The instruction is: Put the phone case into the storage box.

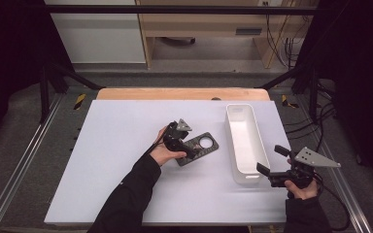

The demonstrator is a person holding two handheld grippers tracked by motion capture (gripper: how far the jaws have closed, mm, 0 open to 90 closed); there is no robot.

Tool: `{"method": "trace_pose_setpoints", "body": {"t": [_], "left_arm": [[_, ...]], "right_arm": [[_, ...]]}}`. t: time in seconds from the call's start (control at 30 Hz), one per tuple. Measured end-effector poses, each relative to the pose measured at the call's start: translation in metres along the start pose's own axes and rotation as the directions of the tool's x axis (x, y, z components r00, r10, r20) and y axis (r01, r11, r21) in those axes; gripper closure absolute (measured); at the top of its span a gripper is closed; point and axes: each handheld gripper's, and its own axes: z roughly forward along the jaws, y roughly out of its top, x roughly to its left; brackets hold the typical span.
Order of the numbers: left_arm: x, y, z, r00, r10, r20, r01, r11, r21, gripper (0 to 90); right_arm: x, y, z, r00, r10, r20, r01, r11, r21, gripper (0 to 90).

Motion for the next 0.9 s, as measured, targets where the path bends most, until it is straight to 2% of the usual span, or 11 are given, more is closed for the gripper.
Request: {"method": "trace_pose_setpoints", "body": {"t": [0.3, 0.6, 0.9], "left_arm": [[-0.001, -0.002, 0.013, 1.0, -0.004, 0.007, 0.004, 0.999, 0.045, 3.6], [-0.008, 0.004, 0.023, 0.9996, 0.021, 0.018, -0.022, 0.9965, 0.08, 3.6], [-0.004, 0.002, 0.033, 0.9997, 0.022, 0.001, -0.022, 0.993, 0.116, 5.6]], "right_arm": [[0.0, 0.0, 0.0, 1.0, -0.002, -0.002, 0.002, 1.0, 0.001, 0.2], [0.0, 0.0, 0.0, 1.0, -0.002, -0.003, 0.002, 1.0, -0.001, 0.2], [0.0, 0.0, 0.0, 1.0, -0.002, -0.004, 0.002, 1.0, 0.0, 0.2]]}}
